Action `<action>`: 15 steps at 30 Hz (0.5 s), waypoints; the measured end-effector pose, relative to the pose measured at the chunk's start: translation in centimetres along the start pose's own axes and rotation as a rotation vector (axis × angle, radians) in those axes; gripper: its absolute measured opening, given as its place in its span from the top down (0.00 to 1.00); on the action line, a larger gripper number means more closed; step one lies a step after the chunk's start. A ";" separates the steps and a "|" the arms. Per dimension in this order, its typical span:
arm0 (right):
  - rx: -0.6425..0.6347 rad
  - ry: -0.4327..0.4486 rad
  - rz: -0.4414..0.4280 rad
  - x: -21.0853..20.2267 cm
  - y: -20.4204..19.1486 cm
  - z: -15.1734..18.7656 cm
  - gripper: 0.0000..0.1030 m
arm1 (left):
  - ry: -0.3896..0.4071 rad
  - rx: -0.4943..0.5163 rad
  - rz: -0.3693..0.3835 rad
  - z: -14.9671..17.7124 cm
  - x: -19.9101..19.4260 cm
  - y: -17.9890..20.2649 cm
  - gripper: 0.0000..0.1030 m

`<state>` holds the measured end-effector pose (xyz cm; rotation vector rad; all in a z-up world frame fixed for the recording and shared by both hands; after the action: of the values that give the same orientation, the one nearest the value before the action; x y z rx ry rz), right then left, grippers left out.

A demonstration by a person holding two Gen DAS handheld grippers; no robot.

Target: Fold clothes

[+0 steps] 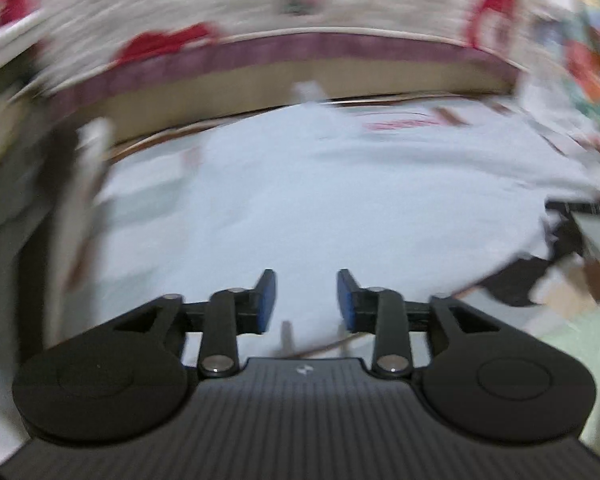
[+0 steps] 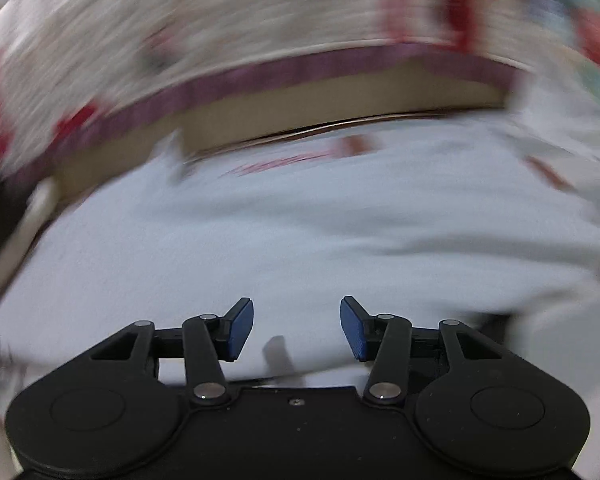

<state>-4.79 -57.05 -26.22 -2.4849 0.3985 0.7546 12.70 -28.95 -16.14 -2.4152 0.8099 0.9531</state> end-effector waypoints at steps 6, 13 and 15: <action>0.210 0.076 0.299 -6.0 13.2 0.1 0.54 | -0.082 0.136 0.148 1.2 3.0 6.1 0.60; 0.253 0.117 0.218 -6.3 17.3 -5.4 0.53 | -0.042 0.179 0.202 -4.2 6.4 9.6 0.60; 0.171 0.044 0.086 -3.3 16.0 -9.0 0.54 | -0.046 0.171 0.211 -6.0 8.2 10.7 0.60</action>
<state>-10.13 -74.80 -23.96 -2.3395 0.5649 0.6706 13.49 -43.28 -19.68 -2.1864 1.0992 0.9697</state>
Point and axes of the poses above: each gripper's, at about its wrist camera, not at the fingertips, and x roughly the way its jaws point, y to its right, z to its underside, the point moved 7 cm from there along x, roughly the way its jaws point, and after that the axes turned 12 degrees about -z, right-handed, at the moved point
